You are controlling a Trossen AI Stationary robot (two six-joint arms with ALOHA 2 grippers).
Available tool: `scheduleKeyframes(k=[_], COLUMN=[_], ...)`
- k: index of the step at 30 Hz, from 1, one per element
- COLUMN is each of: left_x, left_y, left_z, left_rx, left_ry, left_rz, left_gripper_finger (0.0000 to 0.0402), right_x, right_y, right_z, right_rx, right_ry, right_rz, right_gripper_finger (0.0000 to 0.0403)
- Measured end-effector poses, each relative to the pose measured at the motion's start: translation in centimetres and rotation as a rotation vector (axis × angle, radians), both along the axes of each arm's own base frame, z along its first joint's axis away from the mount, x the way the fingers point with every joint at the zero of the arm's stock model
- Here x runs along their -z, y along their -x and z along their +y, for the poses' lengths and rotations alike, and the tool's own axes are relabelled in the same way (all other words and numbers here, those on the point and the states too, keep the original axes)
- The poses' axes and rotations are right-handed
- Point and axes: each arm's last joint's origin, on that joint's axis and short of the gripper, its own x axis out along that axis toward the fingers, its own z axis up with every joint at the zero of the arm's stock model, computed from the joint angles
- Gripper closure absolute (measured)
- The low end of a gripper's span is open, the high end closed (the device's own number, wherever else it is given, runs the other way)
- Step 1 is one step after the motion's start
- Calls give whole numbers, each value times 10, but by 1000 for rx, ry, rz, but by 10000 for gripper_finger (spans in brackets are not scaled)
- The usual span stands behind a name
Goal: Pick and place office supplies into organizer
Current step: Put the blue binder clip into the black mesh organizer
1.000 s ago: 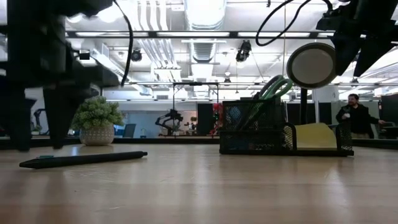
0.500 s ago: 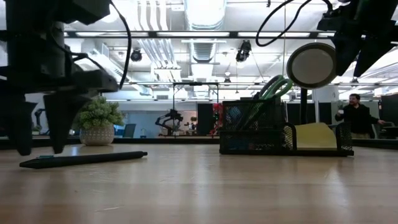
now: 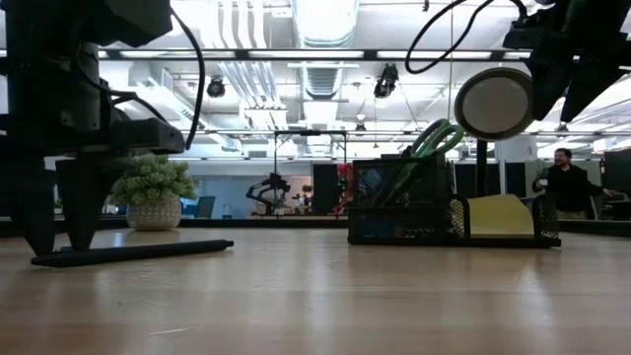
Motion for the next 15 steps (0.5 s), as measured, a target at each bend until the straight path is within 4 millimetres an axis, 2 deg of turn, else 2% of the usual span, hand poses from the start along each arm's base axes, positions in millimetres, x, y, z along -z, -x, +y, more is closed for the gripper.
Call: scheduleKeyframes(k=[15], left_x=[5], left_y=[-1], left_z=[0], left_rx=[31], left_ry=[-12], left_rz=[21], left_gripper_finger=[344], right_x=[0], right_y=[0], right_z=[0], right_rx=[0], right_ry=[0], right_rz=[1], right_gripper_finger=[184])
